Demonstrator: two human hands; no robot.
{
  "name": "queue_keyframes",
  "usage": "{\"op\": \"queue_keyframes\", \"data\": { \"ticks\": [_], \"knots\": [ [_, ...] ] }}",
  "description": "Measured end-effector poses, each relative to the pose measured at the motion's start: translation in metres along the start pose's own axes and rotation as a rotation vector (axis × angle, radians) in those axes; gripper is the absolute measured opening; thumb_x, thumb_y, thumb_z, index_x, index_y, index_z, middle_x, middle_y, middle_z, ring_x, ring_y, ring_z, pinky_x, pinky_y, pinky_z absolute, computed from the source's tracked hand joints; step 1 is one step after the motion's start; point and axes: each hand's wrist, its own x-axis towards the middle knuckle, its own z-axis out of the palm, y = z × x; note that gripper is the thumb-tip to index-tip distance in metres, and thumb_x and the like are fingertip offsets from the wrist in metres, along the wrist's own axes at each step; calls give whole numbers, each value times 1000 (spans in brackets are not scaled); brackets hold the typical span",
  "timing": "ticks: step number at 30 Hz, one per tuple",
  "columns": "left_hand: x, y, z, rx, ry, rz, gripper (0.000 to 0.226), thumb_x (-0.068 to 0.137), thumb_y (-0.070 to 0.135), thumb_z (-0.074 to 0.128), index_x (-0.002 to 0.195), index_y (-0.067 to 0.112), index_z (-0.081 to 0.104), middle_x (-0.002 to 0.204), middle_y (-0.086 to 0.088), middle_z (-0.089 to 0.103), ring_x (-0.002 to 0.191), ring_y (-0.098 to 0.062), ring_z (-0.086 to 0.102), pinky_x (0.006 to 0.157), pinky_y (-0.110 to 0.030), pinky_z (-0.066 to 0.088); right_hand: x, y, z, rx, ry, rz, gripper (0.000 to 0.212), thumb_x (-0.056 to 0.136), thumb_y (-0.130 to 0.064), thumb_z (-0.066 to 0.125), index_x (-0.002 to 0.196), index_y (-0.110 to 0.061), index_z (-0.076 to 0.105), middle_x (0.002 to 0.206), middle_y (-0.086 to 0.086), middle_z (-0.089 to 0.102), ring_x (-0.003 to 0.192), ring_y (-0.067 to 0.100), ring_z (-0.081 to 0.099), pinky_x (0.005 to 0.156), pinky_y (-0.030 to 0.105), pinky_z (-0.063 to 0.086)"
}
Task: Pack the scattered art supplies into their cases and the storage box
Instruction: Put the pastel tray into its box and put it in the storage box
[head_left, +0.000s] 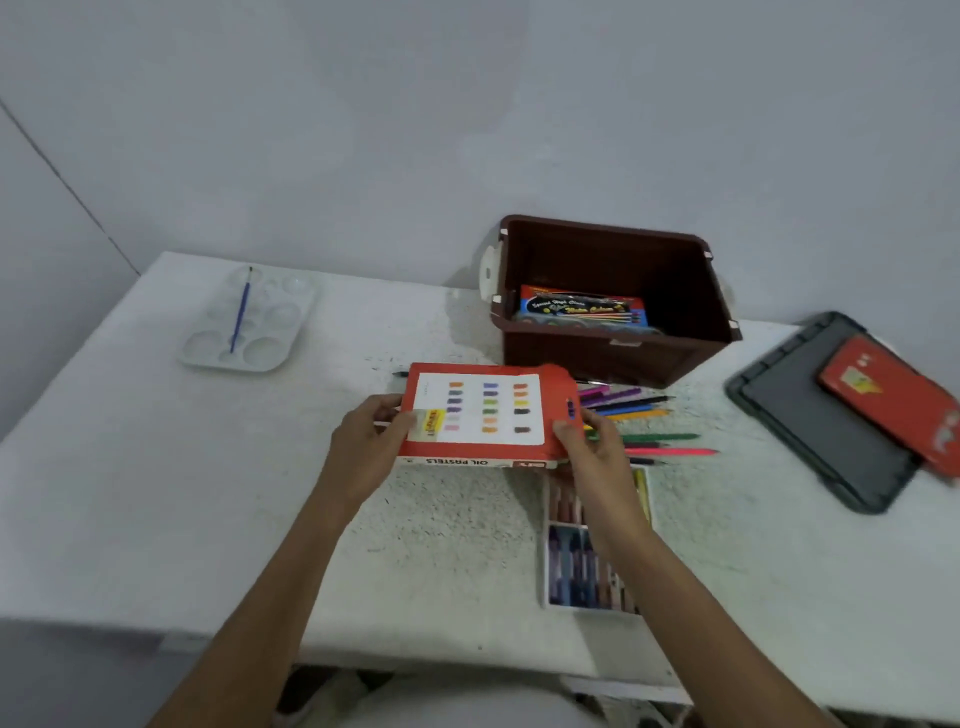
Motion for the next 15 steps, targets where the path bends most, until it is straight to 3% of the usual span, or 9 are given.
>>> {"op": "queue_keyframes", "data": {
  "ticks": [6, 11, 13, 15],
  "knots": [
    [-42, 24, 70, -160, -94, 12, 24, 98, 26, 56, 121, 29, 60, 98, 9, 67, 78, -5, 69, 63, -15, 52, -6, 3, -89, -127, 18, -23, 21, 100, -39, 51, 121, -35, 52, 106, -10, 71, 84, 4, 72, 68, 22, 57],
    [-63, 37, 118, -227, -156, -10, 17, 98, 24, 56, 114, 28, 60, 96, 5, 71, 76, -4, 71, 56, -13, 51, -6, 10, -148, -200, 12, -60, 26, 102, -38, 47, 126, -28, 49, 111, -10, 69, 93, 5, 70, 77, 25, 56],
    [-68, 41, 129, -203, -168, -29, 17, 98, 23, 56, 114, 28, 60, 98, 3, 71, 80, -7, 70, 57, -14, 51, -5, 12, -163, -246, 2, -64, 20, 103, -36, 47, 120, -26, 51, 110, -10, 68, 93, 5, 69, 74, 23, 55],
    [-72, 45, 136, -156, -179, -23, 19, 98, 22, 56, 114, 31, 58, 100, 6, 69, 84, -6, 68, 61, -17, 50, -3, 15, -176, -284, -10, -62, 12, 103, -33, 48, 106, -24, 54, 107, -4, 69, 94, 13, 68, 74, 30, 57]
  ]
}}
